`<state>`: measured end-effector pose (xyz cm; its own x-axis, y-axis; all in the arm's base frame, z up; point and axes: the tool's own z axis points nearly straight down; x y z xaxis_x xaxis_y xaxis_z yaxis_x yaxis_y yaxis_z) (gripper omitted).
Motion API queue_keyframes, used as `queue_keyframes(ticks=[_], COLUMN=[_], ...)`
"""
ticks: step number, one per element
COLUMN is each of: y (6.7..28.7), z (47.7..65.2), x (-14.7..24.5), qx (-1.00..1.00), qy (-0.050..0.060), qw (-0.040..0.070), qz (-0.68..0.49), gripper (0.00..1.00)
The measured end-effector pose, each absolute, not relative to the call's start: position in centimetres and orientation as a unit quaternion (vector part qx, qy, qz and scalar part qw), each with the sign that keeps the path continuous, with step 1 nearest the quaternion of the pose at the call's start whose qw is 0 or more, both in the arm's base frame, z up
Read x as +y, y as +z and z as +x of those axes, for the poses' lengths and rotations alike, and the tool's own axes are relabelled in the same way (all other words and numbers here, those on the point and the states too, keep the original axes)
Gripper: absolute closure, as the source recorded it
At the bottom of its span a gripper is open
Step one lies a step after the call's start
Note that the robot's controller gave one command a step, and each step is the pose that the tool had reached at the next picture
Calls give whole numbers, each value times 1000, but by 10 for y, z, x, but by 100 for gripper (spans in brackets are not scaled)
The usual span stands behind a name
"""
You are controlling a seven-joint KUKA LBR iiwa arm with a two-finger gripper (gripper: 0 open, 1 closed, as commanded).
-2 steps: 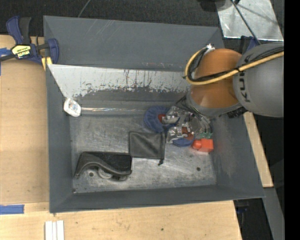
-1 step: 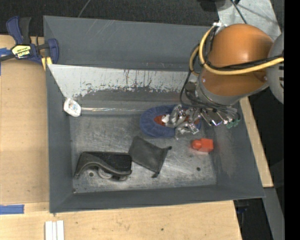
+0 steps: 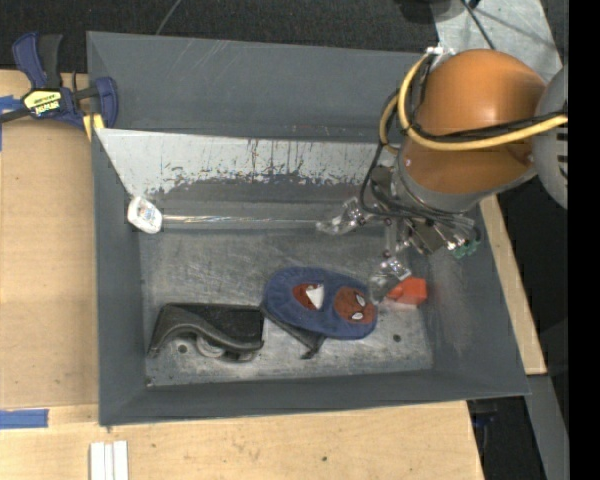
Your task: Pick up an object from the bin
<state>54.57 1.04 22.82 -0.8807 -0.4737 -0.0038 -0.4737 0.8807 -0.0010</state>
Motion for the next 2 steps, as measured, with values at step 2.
queue_keyframes(ticks=[2], y=[80], z=[584], x=[-3], qx=[962], qy=[-2], qw=[-8], qz=[-273], gripper=[0])
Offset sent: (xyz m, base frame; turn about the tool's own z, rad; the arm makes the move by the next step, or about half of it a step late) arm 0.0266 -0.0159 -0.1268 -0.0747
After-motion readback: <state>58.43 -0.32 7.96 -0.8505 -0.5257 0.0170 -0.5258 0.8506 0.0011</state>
